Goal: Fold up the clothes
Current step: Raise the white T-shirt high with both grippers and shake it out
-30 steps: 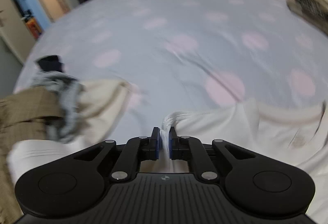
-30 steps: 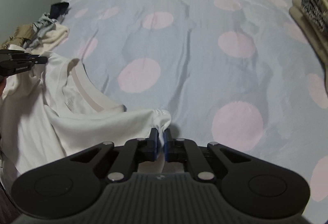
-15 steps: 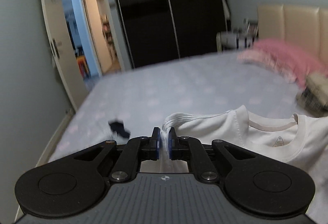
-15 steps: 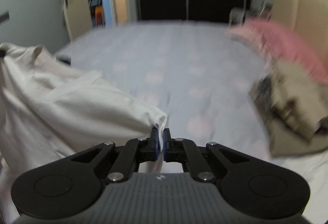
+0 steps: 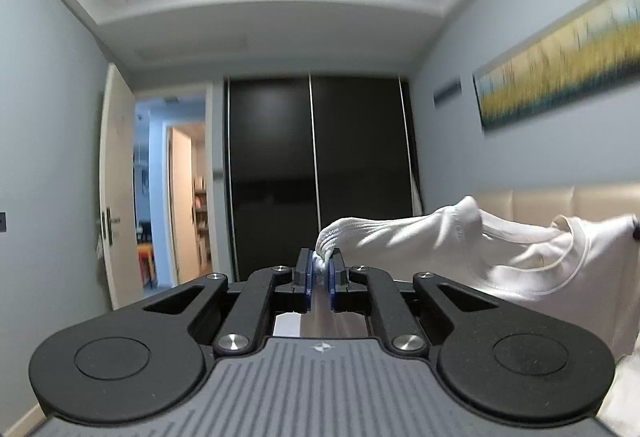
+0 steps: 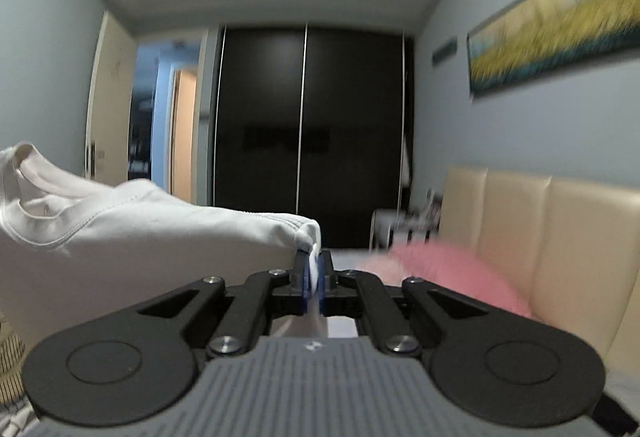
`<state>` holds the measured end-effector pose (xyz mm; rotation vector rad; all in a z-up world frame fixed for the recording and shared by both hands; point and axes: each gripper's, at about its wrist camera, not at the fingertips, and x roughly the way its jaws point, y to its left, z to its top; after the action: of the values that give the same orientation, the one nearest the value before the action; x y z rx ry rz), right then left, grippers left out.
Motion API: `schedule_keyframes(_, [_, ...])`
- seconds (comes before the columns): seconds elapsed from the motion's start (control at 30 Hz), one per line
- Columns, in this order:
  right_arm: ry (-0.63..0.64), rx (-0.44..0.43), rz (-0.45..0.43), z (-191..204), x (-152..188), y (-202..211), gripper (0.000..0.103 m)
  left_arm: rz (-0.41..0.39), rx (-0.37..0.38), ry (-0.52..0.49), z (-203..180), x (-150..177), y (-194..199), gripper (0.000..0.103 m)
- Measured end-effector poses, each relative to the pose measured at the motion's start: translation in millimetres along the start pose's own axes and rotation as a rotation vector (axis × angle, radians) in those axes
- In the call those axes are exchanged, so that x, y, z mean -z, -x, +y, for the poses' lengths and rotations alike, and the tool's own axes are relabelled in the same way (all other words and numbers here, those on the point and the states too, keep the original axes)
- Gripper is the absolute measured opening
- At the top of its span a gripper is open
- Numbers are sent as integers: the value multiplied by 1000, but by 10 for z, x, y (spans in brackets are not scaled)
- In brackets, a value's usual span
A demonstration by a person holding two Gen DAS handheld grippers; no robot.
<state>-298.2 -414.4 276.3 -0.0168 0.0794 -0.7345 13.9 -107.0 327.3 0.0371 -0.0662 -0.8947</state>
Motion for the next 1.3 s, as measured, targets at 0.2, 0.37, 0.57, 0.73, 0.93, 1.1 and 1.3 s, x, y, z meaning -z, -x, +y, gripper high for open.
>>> schedule_keyframes(0.2, [20,7,-162,-63,-318,755,5,-153,22,39,4,-331,539,6])
schedule_keyframes(0.37, [11,20,-291,-118,-470,1341,5,-260,56,62,-11,-478,1025,6])
schedule_keyframes(0.57, [-12,38,-452,-99,-617,1896,5,-346,90,75,-29,-615,1403,6])
schedule_keyframes(0.73, [-45,18,-487,-81,-695,1900,5,-330,79,73,16,-627,1254,6])
schedule_keyframes(0.93, [-87,-25,-322,-65,-485,1279,5,-145,35,68,141,-232,552,5])
schedule_keyframes(1.1, [-132,-42,-90,15,-10,413,5,62,-10,66,275,368,-101,5])
schedule_keyframes(1.3, [-108,-40,164,239,737,-648,5,318,-85,72,324,1298,-905,5])
